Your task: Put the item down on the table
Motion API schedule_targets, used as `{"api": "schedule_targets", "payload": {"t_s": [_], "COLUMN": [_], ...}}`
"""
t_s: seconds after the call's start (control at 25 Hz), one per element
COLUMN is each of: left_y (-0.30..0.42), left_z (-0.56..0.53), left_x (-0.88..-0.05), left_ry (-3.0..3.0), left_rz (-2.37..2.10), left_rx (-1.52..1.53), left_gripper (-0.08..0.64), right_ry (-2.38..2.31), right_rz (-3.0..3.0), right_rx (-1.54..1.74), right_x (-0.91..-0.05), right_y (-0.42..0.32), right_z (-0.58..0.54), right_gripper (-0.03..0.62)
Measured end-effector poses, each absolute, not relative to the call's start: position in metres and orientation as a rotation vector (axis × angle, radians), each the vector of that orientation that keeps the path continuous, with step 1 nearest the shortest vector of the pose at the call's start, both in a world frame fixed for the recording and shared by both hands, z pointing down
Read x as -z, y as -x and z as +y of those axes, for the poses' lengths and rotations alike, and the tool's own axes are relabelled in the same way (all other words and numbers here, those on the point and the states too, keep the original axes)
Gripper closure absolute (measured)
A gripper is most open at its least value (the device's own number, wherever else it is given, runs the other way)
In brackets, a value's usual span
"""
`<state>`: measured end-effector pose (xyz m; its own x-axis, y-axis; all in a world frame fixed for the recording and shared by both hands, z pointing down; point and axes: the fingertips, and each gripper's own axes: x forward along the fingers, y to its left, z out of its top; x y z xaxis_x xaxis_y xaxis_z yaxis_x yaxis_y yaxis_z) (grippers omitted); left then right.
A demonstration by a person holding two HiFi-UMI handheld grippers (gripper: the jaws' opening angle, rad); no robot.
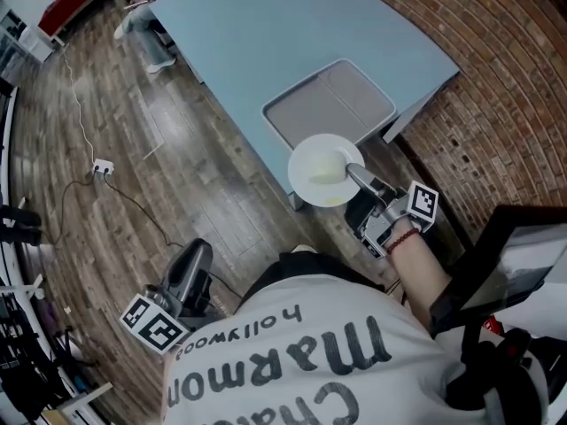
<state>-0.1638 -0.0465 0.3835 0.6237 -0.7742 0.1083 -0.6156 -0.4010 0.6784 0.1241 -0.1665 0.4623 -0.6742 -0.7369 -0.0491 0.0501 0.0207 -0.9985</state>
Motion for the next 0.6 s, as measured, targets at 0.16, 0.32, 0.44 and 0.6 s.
{"api": "schedule_targets", "payload": {"t_s": [0.16, 0.32, 0.44, 0.6], "left_y": [0.169, 0.173, 0.175, 0.175], "left_z": [-0.047, -0.046, -0.048, -0.05], "left_x": [-0.385, -0.385, -0.385, -0.385], "left_ry": [-2.107, -2.083, -2.077, -2.069], "left_rz": [-1.115, -1.121, -1.143, -1.152], "left_rx": [0.32, 0.355, 0.361, 0.367], "left_gripper": [0.486, 0.494, 0.495, 0.495], "right_ry": [0.702, 0.719, 0.717, 0.723], "right_rz": [1.708, 1.694, 1.699, 1.7], "right_rx": [1.72, 1.732, 1.736, 1.75], "right_x": [-0.465, -0.472, -0.475, -0.48], "right_y": [-0.126, -0.128, -0.128, -0.126], "right_z": [-0.172, -0.177, -0.181, -0.185], "right_gripper": [0.52, 0.52, 0.52, 0.52]}}
